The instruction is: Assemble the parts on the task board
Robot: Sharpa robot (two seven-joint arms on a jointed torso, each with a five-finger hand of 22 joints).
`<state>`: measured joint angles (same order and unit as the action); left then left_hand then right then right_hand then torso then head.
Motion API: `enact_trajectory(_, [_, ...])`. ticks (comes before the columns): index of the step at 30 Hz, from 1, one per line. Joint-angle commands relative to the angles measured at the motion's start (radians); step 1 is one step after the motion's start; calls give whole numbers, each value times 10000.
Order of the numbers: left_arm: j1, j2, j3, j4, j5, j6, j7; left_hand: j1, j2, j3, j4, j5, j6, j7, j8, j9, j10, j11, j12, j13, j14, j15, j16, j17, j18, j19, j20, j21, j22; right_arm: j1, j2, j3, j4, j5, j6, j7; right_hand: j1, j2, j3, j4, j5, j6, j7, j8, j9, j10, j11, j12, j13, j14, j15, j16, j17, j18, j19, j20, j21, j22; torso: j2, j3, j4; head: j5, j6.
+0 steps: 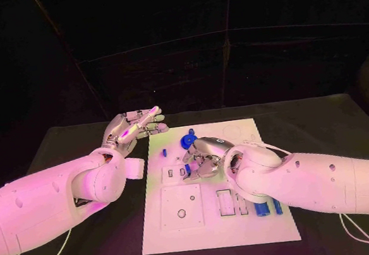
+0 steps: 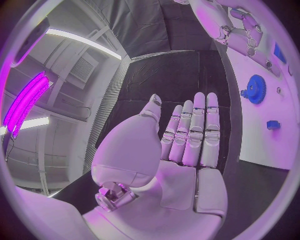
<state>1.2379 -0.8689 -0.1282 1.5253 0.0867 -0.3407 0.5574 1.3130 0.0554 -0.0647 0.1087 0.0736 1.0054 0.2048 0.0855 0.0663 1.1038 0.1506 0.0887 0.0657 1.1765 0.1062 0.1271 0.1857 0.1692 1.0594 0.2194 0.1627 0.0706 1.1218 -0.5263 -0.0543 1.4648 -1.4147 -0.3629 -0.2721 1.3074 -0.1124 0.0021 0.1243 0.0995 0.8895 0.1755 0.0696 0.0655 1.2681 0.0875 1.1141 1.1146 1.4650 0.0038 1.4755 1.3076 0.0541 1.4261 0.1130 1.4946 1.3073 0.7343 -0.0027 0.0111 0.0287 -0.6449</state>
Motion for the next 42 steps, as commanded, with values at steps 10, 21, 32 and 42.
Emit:
enact_trajectory(10, [45,-123,11,-80,-2890,942,-2625,278,227,189,-310,-31,746,-495,49,38,1564,-663,270,235,2913,-942,1667,1527,150,2398,-936,1115,546,333,-1600,49,1306,1818,-960,3343,1013,284,-451,66,548,-235,33,8,21,-88,16,82,-69,588,96,-104,406,-22,-169,119,-169,408,-81,26,4,64,80])
enact_trajectory(21, [607,216,12,-371,-7043,3062,-7504,-1314,79,-382,1198,-65,1667,-1323,862,896,3739,-1632,3371,3032,3844,-1762,13458,12688,-420,4486,-1916,6907,6062,1477,-3411,68,1429,4187,-329,3755,1138,450,-521,57,778,-67,-15,94,47,-114,-25,44,-155,553,64,-187,271,14,-281,94,-248,253,-420,108,-43,163,-47])
enact_trajectory(32, [1137,1490,-18,-1274,-9339,4883,-10359,-893,255,-577,1759,-61,312,-1371,2768,3095,1846,-1567,8737,8433,3943,-1793,14437,13851,-945,4237,-1918,11054,10795,1719,-3836,67,1198,4311,-44,3056,1211,443,-691,34,992,17,-61,137,43,-228,-74,-161,-411,441,14,-459,-187,108,-572,47,-453,-166,-590,208,-56,242,-169])
enact_trajectory(42, [1300,2435,-230,-1952,-10360,5166,-10785,-1990,332,-1505,1808,-244,37,-1487,3531,3925,1947,-1674,9385,9022,3943,-1869,14437,13851,-1057,4290,-1941,11746,11686,1749,-3767,67,1023,4315,-362,2818,1279,432,-1073,291,1092,169,-149,335,39,-1420,-158,-2152,-2583,-74,-76,-1905,-2194,597,-2162,-54,-1820,-2549,-579,224,-45,263,-186])
